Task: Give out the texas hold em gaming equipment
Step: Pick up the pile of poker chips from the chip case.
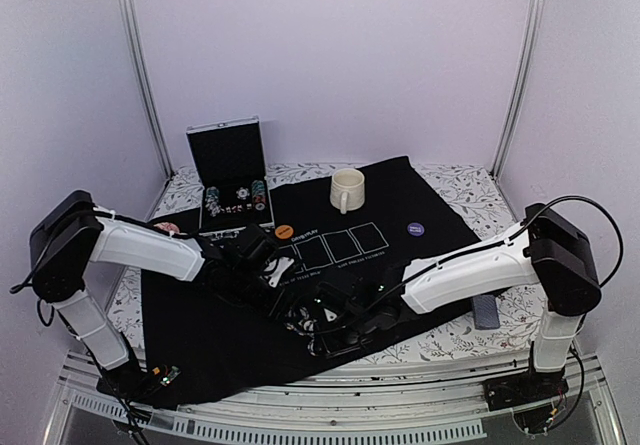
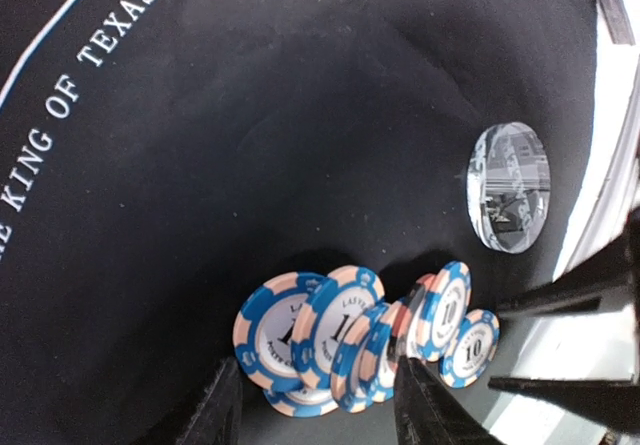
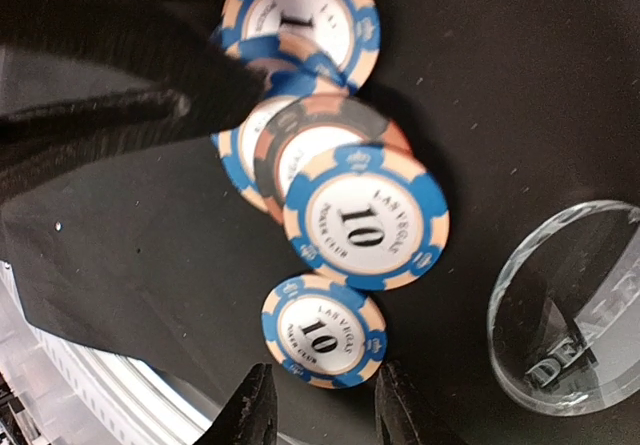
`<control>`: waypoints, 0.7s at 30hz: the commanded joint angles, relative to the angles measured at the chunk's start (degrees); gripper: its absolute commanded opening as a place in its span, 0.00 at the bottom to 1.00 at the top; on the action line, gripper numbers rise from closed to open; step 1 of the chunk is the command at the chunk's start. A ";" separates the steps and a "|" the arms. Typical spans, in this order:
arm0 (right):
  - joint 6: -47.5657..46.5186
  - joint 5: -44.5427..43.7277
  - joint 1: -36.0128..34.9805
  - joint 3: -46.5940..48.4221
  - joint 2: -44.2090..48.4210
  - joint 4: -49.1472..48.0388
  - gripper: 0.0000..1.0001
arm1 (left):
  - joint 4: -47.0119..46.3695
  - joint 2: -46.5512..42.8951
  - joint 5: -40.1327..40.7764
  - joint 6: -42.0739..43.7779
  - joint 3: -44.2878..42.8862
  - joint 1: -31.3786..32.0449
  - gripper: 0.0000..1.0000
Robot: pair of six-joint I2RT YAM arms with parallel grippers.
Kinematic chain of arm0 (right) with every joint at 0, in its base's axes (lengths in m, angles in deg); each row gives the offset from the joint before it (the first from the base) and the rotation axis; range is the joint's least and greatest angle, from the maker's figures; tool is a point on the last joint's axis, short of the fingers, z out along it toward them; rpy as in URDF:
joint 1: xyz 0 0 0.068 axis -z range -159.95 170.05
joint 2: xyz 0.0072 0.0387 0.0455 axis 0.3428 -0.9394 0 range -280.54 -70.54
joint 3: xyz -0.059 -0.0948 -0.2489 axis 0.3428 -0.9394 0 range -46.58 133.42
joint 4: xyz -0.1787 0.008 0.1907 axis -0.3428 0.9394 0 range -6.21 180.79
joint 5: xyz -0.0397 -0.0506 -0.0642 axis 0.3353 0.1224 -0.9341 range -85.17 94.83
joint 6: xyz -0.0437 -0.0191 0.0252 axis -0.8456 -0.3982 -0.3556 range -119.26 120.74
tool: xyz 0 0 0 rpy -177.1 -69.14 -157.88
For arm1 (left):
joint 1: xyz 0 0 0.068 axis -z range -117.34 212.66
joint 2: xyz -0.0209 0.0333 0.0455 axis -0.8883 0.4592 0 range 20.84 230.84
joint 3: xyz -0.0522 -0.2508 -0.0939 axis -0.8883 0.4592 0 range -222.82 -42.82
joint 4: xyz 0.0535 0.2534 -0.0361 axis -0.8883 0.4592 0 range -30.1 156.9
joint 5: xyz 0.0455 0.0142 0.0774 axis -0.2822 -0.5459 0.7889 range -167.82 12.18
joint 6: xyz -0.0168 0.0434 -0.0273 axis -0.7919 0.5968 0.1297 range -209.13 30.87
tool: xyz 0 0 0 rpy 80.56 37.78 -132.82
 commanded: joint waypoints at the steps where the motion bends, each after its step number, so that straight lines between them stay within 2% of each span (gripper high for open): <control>1: -1.70 -3.29 1.18 0.74 1.18 1.76 0.37 | 2.27 -1.53 -2.28 0.98 1.42 0.67 0.54; 7: -7.32 -4.62 3.98 3.56 8.14 7.22 0.44 | 9.53 -6.22 0.67 3.90 -5.36 -2.19 0.57; 13: -16.60 -2.92 12.29 4.36 14.21 7.95 0.49 | 18.54 -6.88 1.46 9.51 -16.95 -15.07 0.58; 17: -25.25 0.07 18.62 5.35 16.15 7.99 0.53 | 21.57 -2.31 3.25 12.43 -29.96 -24.76 0.61; 21: -31.36 1.33 24.56 5.64 16.58 8.10 0.55 | 25.71 7.18 4.47 15.11 -45.08 -30.95 0.62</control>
